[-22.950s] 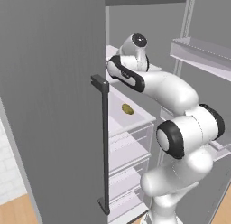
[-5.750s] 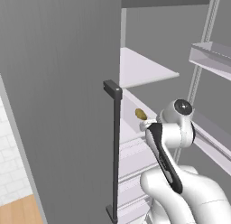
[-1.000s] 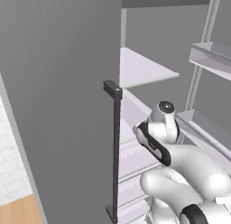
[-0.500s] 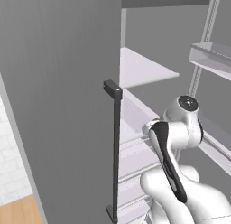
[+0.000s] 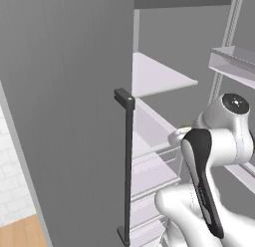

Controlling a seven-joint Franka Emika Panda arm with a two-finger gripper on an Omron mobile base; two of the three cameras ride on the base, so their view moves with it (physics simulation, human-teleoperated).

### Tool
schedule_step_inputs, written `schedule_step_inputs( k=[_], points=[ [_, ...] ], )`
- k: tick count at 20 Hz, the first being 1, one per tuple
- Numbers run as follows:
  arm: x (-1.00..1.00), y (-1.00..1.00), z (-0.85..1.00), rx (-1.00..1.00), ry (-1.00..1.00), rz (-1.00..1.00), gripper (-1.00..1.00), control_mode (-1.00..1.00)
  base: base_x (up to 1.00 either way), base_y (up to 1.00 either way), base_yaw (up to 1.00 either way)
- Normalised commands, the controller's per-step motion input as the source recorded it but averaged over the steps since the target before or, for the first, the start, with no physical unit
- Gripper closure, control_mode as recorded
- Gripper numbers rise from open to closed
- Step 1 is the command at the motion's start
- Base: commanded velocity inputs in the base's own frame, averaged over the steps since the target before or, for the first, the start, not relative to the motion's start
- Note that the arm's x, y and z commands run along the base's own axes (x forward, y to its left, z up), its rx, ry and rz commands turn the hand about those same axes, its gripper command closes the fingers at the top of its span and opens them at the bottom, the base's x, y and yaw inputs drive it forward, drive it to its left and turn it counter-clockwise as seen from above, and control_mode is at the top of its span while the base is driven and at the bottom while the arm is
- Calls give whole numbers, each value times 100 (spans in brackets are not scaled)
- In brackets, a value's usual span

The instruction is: Place one potato and one chicken drumstick in each tupperware on the nearby counter, to pack two identical lunches.

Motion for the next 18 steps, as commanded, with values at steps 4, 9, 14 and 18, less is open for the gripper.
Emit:
schedule_step_inputs(
  k=[4,9,14,18],
  points=[
    [-11,0,-23,0,0,0,100,-100,0,0,0],
    [0,0,0,0,0,0,100,100,-98,0,0],
    [0,0,0,0,0,0,100,100,-100,0,0],
    [0,0,0,0,0,0,100,100,-100,-22,-1]
  ],
)
